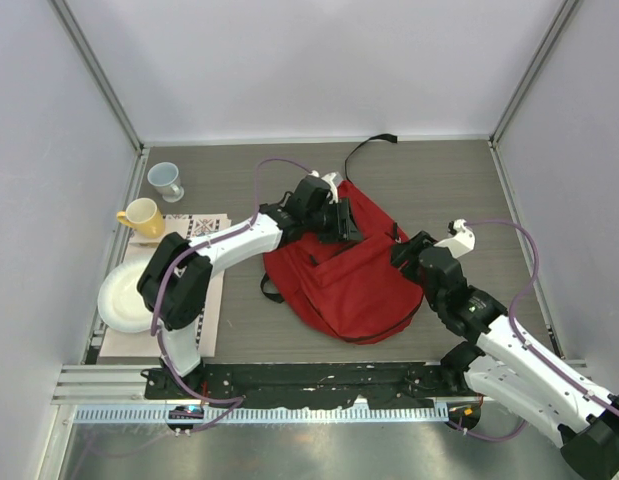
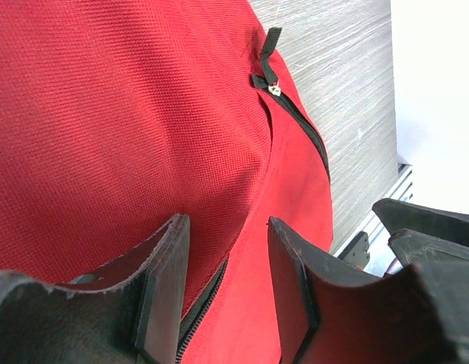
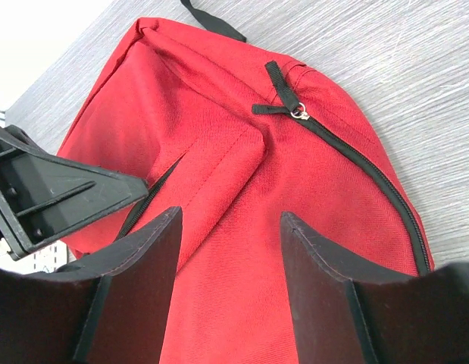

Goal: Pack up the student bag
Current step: Zip the student bag at the center of the board.

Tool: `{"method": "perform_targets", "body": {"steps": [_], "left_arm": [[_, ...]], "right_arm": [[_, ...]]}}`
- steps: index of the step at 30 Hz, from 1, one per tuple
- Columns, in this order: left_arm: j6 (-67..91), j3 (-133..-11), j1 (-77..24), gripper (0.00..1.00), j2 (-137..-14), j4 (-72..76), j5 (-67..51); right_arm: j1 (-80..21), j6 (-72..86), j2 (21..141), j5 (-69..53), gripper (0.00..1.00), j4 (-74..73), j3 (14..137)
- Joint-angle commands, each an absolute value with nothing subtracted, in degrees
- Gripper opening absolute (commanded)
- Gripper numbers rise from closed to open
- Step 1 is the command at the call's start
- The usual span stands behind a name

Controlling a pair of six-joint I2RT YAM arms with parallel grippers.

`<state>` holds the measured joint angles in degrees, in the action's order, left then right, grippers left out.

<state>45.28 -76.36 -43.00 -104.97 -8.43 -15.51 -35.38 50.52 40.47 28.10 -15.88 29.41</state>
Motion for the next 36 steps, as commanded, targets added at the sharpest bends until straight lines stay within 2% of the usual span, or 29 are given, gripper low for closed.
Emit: {"method": "perform_targets", "body": {"steps": [1,3,7,9,18,25,26,28,29,31,32,33,36], "left_arm": [[43.78,-80.94,-43.16,0.47,-105.81,-11.94,-20.47],[43.16,-81.74,-43.24,0.45,-106.96,-14.94,-22.58],[42.55,-80.24,-43.24,0.49,-106.70,-12.83,-26.00],[41.58,-82.26,-43.50,0.44,-107.40,-16.51,-26.98],[37.36,-80.42,-44.12,0.42,-103.54,-21.36,-23.82],[37.71,-77.35,-44.12,0.39,-92.84,-15.48,-19.44],[37.79,-77.00,-44.12,0.40,-91.68,-15.47,-18.12],[37.62,-75.33,-44.12,0.48,-88.78,-16.34,-14.00],[37.53,-74.63,-44.12,0.50,-85.72,-17.04,-8.75],[37.44,-71.74,-44.03,0.58,-82.72,-18.89,-3.28],[37.88,-70.59,-43.95,0.62,-79.40,-19.68,3.88],[38.40,-69.27,-43.86,0.69,-77.97,-20.91,6.39],[41.82,-63.39,-42.98,0.75,-72.27,-22.58,13.24]], "right_arm": [[-35.07,51.50,39.72,30.85,0.59,-16.00,30.76],[-35.07,51.50,39.81,30.85,0.59,-16.00,30.94],[-35.16,51.24,40.17,30.94,0.59,-16.08,31.11],[-35.07,51.24,40.25,31.03,0.59,-16.08,31.03],[-34.89,51.42,40.96,30.85,0.59,-16.00,31.02],[-34.98,50.89,42.18,30.24,0.59,-16.00,31.72],[-34.98,50.45,42.36,29.63,0.59,-15.56,31.90],[-34.98,48.52,42.97,28.13,0.59,-14.51,32.43],[-34.98,48.17,43.15,26.82,0.59,-13.89,32.69],[-34.98,46.25,43.77,24.97,0.59,-13.10,33.48],[-34.89,45.62,44.12,23.57,0.59,-12.40,33.83],[-34.89,45.09,44.38,22.86,0.59,-12.48,34.71],[-34.89,43.42,46.23,21.01,0.59,-12.39,36.29]]}}
